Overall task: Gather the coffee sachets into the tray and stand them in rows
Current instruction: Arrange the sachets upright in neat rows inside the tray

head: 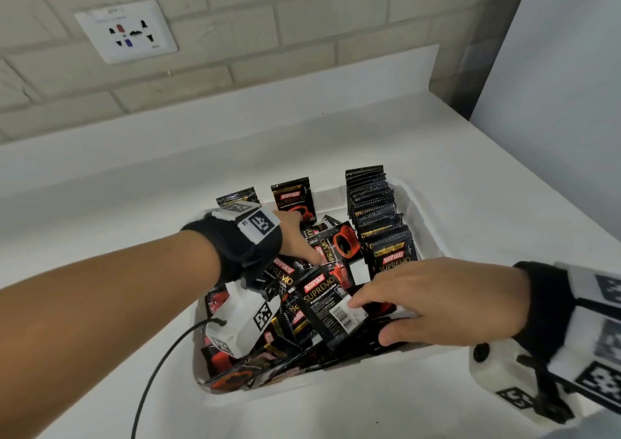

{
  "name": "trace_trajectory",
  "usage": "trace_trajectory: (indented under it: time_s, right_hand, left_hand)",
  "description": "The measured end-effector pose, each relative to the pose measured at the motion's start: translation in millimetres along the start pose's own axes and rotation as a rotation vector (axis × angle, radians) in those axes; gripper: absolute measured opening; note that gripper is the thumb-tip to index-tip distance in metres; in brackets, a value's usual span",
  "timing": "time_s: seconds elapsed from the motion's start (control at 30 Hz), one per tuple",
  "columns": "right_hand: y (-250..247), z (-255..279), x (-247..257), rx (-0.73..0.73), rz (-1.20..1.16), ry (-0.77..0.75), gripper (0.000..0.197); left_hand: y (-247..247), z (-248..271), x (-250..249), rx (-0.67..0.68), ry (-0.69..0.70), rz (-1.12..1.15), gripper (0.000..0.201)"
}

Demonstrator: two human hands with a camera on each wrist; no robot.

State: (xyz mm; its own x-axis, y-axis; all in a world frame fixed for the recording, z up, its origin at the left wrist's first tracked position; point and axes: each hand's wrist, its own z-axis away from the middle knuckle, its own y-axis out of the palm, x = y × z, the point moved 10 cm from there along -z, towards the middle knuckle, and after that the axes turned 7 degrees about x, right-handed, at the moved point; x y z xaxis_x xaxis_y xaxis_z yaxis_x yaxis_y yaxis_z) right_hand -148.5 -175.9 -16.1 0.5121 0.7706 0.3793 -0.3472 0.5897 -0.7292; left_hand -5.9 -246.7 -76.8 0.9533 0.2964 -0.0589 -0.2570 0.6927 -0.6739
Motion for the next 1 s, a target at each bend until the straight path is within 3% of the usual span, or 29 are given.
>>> trace_trajectory:
  time_s: [0.27, 0.5, 0.8, 1.0]
  right_hand:
    - [3.0, -0.6, -9.3, -0.013, -0.009, 0.007, 0.045]
    - [13.5, -16.2, -28.4, 0.084, -0.029, 0.061, 0.033]
    - [-10.6, -19.1, -48.3, -0.100, 0.035, 0.153, 0.032]
    - [3.0, -28.9, -58.2, -0.007, -0.019, 0.159, 0.035]
  left_hand:
    - [3.8, -6.0, 5.9, 0.036, -0.021, 0.130, 0.096]
    - [2.9, -5.5, 4.1, 0.044, -0.013, 0.150, 0.093]
    - [1.3, -5.6, 0.5, 0.036, -0.018, 0.067, 0.094]
    - [4.0, -8.1, 0.8, 0.029, -0.021, 0.127, 0.095]
